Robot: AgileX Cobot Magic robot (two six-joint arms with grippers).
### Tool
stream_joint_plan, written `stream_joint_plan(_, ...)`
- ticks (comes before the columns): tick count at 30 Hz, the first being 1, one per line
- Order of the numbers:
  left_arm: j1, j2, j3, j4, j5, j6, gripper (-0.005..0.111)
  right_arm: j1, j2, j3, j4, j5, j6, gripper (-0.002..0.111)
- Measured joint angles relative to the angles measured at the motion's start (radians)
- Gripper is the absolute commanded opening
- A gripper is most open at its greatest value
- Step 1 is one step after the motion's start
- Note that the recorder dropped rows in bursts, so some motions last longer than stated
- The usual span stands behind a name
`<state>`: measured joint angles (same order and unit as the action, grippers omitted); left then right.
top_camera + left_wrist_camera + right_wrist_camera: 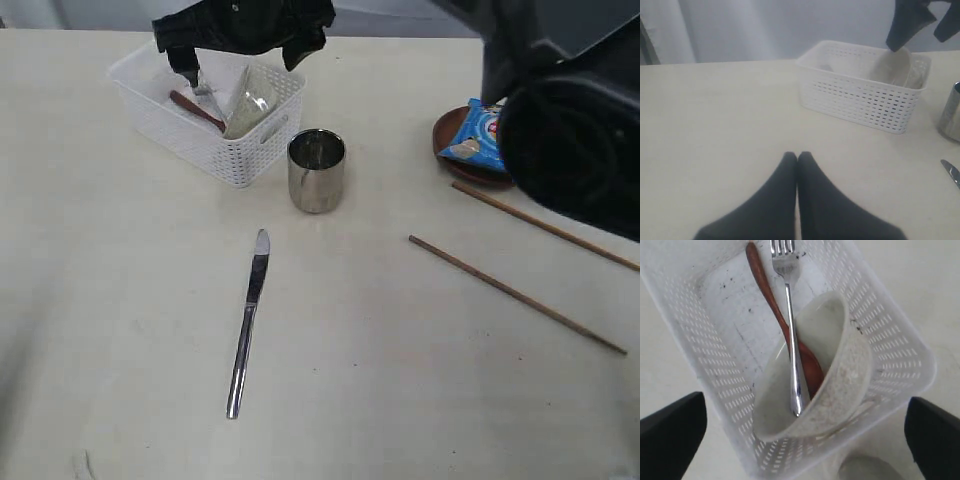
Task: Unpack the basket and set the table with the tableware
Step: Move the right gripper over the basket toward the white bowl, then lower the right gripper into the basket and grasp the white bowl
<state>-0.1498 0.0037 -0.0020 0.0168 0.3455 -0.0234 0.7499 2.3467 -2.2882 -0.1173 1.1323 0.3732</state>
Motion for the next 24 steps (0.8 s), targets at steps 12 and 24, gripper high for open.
stream_joint_plan(12, 0.000, 0.000, 0.000, 0.000, 0.000, 0.000, 0.000, -0.032, 0.181, -0.233, 0.017, 0.078, 0.054, 0.080)
stream_joint_plan(24, 0.000, 0.000, 0.000, 0.000, 0.000, 0.000, 0.000, -0.052, 0.185, -0.237, 0.013, 0.084, 0.073, 0.061)
